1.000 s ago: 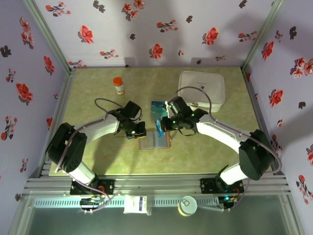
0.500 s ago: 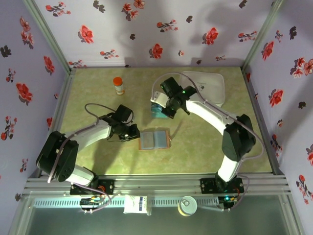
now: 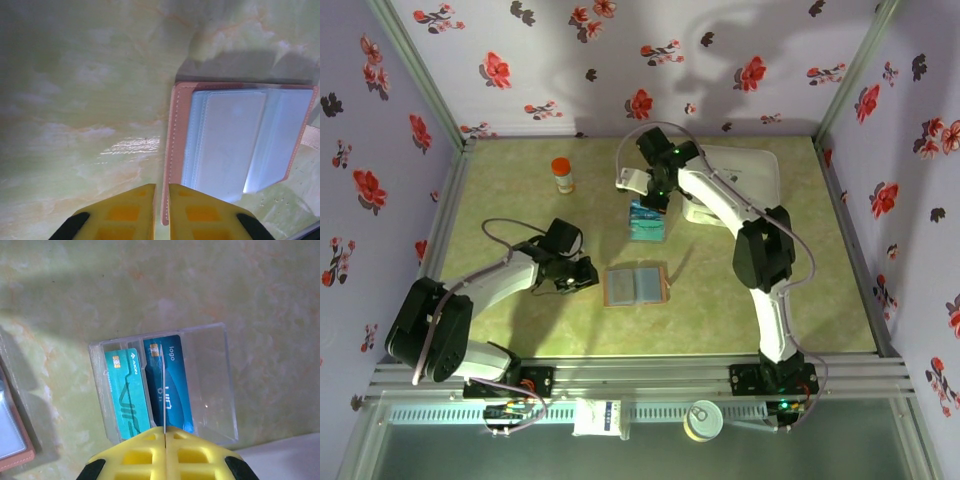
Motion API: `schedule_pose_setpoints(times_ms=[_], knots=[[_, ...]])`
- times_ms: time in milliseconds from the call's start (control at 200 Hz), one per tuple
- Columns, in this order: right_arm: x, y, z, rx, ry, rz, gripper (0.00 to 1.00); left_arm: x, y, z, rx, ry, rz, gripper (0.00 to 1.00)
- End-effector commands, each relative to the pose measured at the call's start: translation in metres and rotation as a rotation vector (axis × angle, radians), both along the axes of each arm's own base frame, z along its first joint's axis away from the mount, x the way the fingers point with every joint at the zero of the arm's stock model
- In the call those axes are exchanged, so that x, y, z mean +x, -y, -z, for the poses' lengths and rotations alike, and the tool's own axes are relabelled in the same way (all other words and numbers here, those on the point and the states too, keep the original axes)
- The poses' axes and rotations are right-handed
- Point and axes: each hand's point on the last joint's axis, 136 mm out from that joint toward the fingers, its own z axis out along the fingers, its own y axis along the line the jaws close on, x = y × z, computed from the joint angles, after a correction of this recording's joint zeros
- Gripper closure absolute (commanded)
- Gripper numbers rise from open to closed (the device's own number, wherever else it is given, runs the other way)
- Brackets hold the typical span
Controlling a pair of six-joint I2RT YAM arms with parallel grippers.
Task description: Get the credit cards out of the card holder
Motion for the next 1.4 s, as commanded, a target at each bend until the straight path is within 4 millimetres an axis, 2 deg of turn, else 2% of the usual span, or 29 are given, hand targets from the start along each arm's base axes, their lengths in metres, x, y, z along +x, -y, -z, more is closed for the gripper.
schedule_pose_setpoints(times_ms=[0,60,140,240,325,470,660,900,1005,1175,1395], knots=[[-0.002,0.004,0.010,-0.020,-0.048,-0.035,1.00,0.001,-0.004,-0.001,-0.001,0.004,-0.023,0.86],[0.001,0.004,0.015,-0.027,-0.056,-0.033,1.00,0.001,-0.004,-0.001,0.000,0.002,-0.023,0.86],[0.005,0.007,0.021,-0.043,-0.060,-0.025,0.93,0.001,-0.004,-0.001,0.000,0.001,-0.025,0.86],[0.008,0.009,0.019,-0.059,-0.045,-0.010,0.91,0.003,-0.003,-0.003,-0.007,0.011,-0.028,0.86],[0.013,0.013,0.011,-0.065,-0.016,0.013,0.79,0.004,-0.003,-0.004,-0.009,0.012,-0.030,0.86],[0.021,0.020,-0.009,-0.067,0.042,0.063,0.79,0.006,0.001,-0.006,-0.022,0.017,-0.012,0.88],[0.019,0.016,-0.030,0.041,0.060,0.181,0.79,0.011,0.007,-0.007,-0.042,0.024,0.006,0.88],[0.000,0.003,-0.047,0.295,0.021,0.403,0.78,0.021,0.013,-0.016,-0.057,0.075,0.030,0.88],[-0.015,0.000,-0.055,0.379,-0.005,0.489,0.77,0.026,0.016,-0.021,-0.072,0.089,0.033,0.88],[-0.048,-0.003,-0.063,0.444,-0.033,0.534,0.77,0.032,0.024,-0.031,-0.111,0.116,0.040,0.88],[-0.080,-0.005,-0.076,0.509,-0.061,0.589,0.74,0.035,0.028,-0.035,-0.128,0.122,0.046,0.88]])
